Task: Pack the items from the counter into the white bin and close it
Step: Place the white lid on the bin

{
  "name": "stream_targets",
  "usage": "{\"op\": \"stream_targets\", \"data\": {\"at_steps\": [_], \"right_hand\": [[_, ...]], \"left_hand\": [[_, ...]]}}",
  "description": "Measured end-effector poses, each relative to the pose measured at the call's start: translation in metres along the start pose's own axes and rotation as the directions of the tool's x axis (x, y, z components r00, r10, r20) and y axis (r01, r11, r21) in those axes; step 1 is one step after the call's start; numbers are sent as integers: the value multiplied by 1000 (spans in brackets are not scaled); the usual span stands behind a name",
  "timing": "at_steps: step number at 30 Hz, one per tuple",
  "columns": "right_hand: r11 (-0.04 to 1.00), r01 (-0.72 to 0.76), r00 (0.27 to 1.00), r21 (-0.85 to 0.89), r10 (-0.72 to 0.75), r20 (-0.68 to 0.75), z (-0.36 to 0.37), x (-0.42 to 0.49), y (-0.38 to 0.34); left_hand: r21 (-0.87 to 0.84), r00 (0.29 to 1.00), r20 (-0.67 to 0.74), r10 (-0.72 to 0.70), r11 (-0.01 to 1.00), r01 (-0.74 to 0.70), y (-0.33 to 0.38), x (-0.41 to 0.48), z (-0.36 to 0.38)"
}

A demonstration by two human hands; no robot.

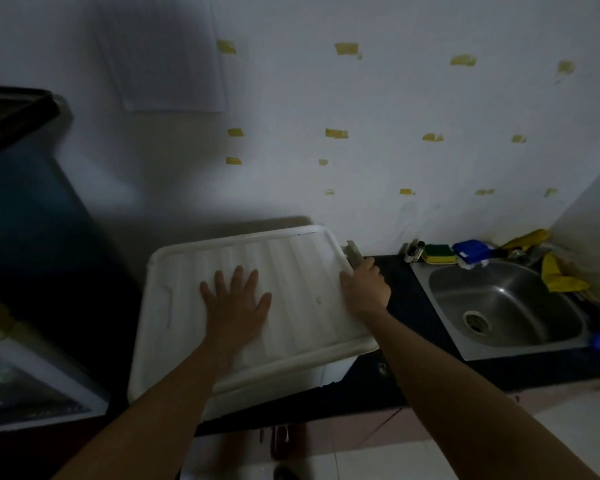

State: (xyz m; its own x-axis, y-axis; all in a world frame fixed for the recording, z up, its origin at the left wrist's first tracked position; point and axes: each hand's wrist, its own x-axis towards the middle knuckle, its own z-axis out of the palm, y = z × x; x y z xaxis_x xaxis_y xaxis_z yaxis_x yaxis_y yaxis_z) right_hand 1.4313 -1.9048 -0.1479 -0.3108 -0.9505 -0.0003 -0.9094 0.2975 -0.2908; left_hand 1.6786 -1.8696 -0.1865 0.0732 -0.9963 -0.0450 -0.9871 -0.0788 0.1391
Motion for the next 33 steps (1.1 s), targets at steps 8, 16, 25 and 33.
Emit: {"op": "stream_targets", "data": {"at_steps": [8, 16, 25, 33], "right_hand": [[974, 198, 968, -106, -212, -136, 12, -1, 3], [958, 268, 950, 105, -245, -193, 15, 7, 9], [798, -207, 967, 566, 81, 241, -1, 33, 7], [904, -182, 935, 386, 38, 352, -2, 34, 2]], "left_hand": [[1, 999, -48, -10, 1000, 10, 0, 2, 6], [19, 998, -55, -1, 1000, 2, 2, 0, 5], [2, 999, -46, 1, 1000, -1, 2, -1, 3], [-2, 999, -36, 1, 1000, -1, 2, -1, 3]]}}
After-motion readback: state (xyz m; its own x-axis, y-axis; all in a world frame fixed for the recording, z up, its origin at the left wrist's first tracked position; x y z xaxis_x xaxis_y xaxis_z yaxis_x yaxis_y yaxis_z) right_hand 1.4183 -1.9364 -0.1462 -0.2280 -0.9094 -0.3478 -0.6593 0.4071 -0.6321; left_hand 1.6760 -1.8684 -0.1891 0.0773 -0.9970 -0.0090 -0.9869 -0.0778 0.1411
